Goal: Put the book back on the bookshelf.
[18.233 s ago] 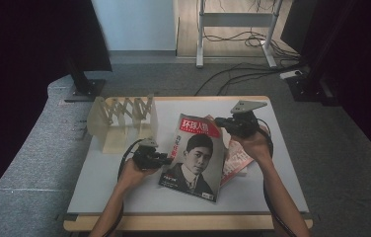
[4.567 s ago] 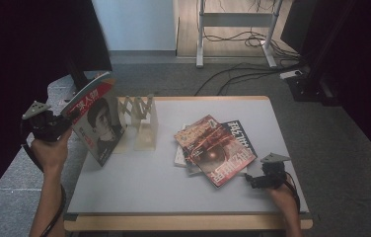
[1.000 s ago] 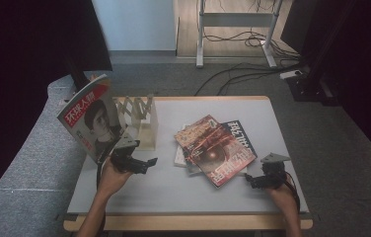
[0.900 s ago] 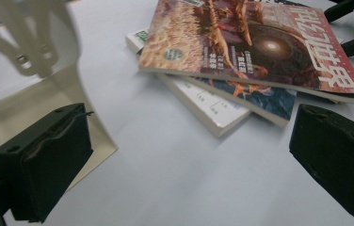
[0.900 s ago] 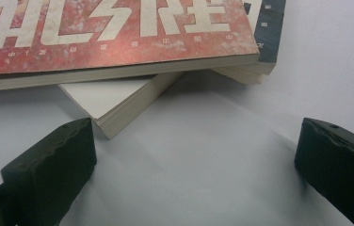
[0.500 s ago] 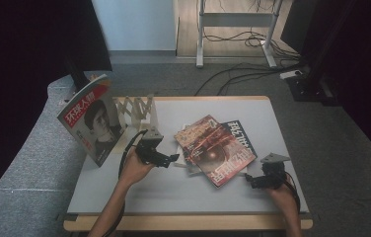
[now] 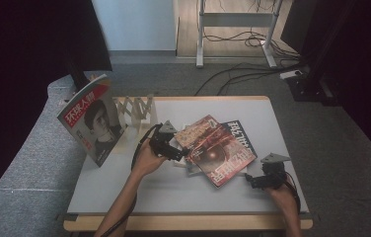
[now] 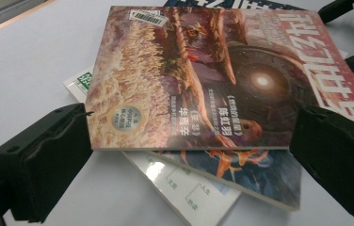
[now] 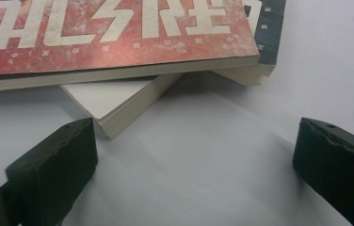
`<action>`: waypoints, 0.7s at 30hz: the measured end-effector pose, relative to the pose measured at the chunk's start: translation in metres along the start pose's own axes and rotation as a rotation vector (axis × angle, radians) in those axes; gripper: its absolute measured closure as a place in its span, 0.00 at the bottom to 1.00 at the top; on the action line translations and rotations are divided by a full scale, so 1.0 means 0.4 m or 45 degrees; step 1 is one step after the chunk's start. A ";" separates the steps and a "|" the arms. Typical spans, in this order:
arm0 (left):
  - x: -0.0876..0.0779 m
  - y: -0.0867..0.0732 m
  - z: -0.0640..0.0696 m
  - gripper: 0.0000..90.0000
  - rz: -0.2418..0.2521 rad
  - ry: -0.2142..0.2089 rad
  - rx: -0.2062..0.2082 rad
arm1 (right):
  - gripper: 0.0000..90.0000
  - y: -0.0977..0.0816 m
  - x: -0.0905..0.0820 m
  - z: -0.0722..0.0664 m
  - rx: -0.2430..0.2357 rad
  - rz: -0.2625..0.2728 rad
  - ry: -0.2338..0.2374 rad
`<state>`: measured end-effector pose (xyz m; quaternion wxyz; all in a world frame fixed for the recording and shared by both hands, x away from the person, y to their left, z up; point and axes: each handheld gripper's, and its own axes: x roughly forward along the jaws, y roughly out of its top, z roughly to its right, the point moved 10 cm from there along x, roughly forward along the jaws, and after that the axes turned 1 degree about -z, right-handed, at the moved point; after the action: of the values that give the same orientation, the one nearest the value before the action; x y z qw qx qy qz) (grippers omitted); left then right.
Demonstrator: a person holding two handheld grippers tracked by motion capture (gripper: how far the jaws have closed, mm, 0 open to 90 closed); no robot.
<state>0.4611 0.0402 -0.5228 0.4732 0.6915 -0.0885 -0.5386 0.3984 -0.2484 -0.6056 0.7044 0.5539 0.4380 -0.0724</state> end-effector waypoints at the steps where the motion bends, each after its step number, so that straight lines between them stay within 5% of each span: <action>1: 0.006 0.000 -0.001 0.00 -0.005 0.001 0.002 | 0.03 0.000 -0.001 -0.001 -0.003 0.004 0.004; 21: 0.104 0.018 -0.041 0.00 -0.025 0.013 -0.033 | 0.06 0.021 -0.040 0.010 0.032 0.057 0.004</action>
<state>0.4941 0.0192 -0.5455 0.4771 0.6889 -0.0725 -0.5408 0.3959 -0.2547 -0.5883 0.6982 0.5725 0.4256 -0.0611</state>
